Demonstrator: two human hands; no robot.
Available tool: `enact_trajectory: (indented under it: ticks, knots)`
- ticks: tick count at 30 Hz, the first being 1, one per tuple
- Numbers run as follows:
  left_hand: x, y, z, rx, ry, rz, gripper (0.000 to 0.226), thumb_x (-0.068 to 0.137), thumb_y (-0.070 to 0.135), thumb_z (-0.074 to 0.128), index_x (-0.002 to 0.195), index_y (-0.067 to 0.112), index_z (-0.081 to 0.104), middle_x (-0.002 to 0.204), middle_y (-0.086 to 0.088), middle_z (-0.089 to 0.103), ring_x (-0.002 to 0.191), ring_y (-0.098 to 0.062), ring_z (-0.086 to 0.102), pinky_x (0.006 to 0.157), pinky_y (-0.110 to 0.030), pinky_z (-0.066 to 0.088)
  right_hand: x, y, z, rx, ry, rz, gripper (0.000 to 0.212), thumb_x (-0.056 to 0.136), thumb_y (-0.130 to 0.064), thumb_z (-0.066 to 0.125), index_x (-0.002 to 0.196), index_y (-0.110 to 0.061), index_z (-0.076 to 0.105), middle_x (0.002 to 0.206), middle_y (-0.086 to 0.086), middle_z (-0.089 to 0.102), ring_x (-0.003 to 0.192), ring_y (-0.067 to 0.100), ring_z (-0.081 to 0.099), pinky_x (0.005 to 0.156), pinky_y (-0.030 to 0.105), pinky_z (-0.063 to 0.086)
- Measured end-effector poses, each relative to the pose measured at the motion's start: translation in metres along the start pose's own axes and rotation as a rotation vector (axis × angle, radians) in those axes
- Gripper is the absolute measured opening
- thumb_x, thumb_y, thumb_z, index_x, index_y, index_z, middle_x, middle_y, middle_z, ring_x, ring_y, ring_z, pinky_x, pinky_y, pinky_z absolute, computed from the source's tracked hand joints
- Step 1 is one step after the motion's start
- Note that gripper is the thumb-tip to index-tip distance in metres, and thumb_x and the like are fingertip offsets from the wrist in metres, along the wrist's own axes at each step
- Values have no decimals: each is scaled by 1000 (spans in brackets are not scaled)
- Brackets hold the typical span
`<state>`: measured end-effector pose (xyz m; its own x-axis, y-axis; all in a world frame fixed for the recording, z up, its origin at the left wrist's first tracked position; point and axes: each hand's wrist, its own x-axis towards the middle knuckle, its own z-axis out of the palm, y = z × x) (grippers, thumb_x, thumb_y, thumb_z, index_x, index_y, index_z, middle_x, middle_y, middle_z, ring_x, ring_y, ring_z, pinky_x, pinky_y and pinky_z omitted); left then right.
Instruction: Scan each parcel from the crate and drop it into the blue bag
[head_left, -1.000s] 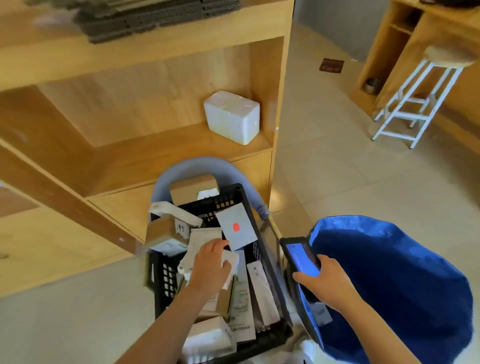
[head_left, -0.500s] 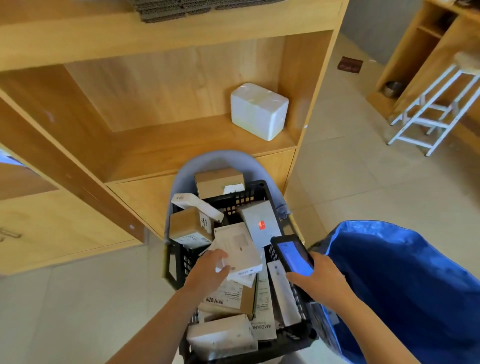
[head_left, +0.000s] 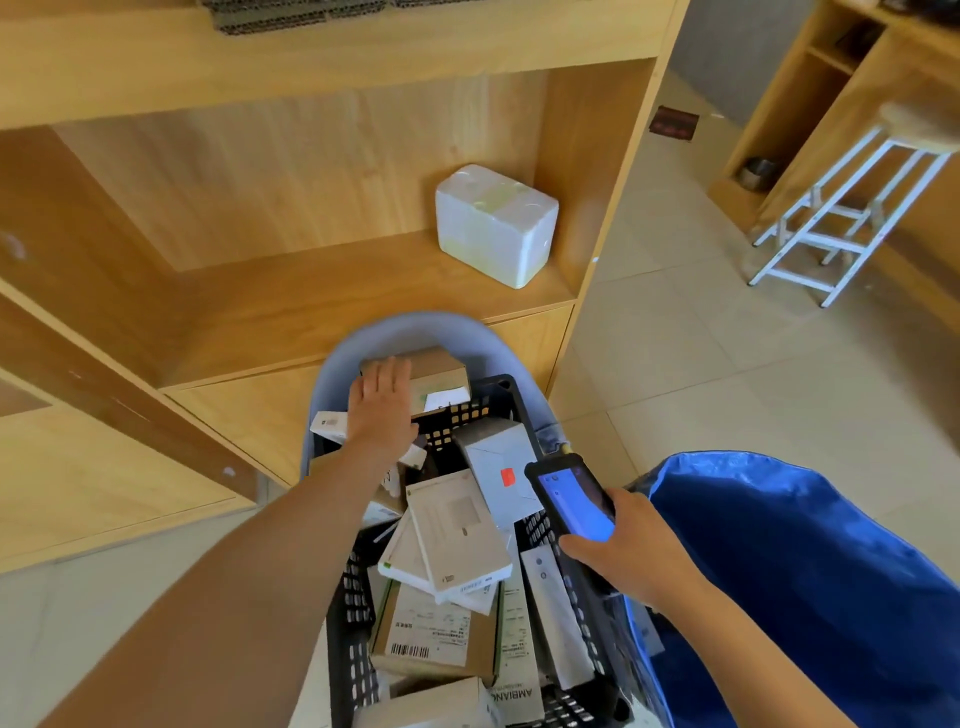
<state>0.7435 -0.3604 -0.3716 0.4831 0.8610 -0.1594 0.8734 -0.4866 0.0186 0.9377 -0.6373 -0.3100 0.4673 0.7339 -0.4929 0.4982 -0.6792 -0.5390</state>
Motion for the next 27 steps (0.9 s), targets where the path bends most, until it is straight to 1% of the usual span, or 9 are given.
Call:
enact_trajectory:
  ticks: [4, 6, 9, 15, 18, 20, 23, 25, 27]
  knots:
    - [20, -10, 11, 96, -58, 19, 88, 83, 23, 70, 152, 19, 15, 149, -8, 31, 138, -30, 29, 111, -41, 30, 6, -3, -4, 7, 12, 0, 53, 69, -55, 73, 107, -24, 53, 103, -5, 52, 89, 11, 57, 67, 22, 48]
    - [23, -13, 14, 106, -33, 27, 86, 81, 17, 69, 151, 19, 19, 147, -7, 34, 135, -29, 33, 109, -40, 33, 7, -2, -6, 20, 15, 0, 53, 67, -57, 72, 105, -24, 53, 102, -4, 53, 86, 10, 58, 63, 19, 45]
    - [24, -18, 11, 57, -9, 58, 81, 81, 21, 70, 148, 18, 25, 145, -7, 39, 133, -29, 37, 107, -41, 37, 5, 2, -9, 39, 11, 15, 62, 57, -65, 66, 104, -26, 54, 102, -4, 56, 86, 10, 60, 64, 20, 47]
    - [5, -23, -25, -203, 106, 6, 72, 82, 32, 68, 143, 16, 35, 140, -10, 46, 127, -33, 44, 102, -45, 39, -4, 3, -20, 34, 8, 7, 58, 59, -63, 68, 104, -28, 55, 101, -5, 56, 84, 10, 61, 62, 20, 50]
    - [-16, -26, -51, -369, 197, -39, 71, 84, 37, 66, 144, 15, 35, 136, -11, 47, 121, -34, 48, 96, -48, 44, -13, -3, -27, 37, 13, -31, 53, 61, -60, 70, 102, -30, 54, 101, -6, 57, 84, 10, 61, 62, 20, 50]
    - [-32, -27, -66, -520, 207, -88, 74, 85, 39, 65, 147, 16, 32, 136, -9, 46, 119, -31, 49, 93, -47, 47, -21, -9, -32, 62, 24, -60, 49, 66, -54, 73, 104, -30, 54, 102, -6, 58, 85, 10, 62, 62, 20, 50]
    - [-62, -28, -79, -702, 206, -130, 72, 88, 38, 63, 150, 23, 28, 135, -3, 47, 116, -27, 52, 87, -40, 47, -33, -21, -40, 90, 21, -104, 46, 73, -47, 76, 107, -28, 53, 103, -5, 60, 88, 13, 64, 66, 24, 55]
    - [-83, -27, -83, -836, 211, -139, 66, 91, 33, 61, 149, 33, 28, 126, 6, 50, 105, -20, 56, 77, -32, 44, -41, -27, -41, 93, 7, -136, 45, 71, -48, 76, 106, -28, 54, 101, -4, 61, 85, 14, 65, 67, 28, 58]
    - [-103, -23, -82, -931, 202, -160, 59, 94, 30, 59, 144, 40, 30, 116, 12, 53, 95, -15, 57, 70, -29, 41, -48, -31, -39, 77, -4, -175, 44, 72, -46, 76, 106, -26, 55, 101, -2, 62, 84, 15, 65, 68, 31, 58]
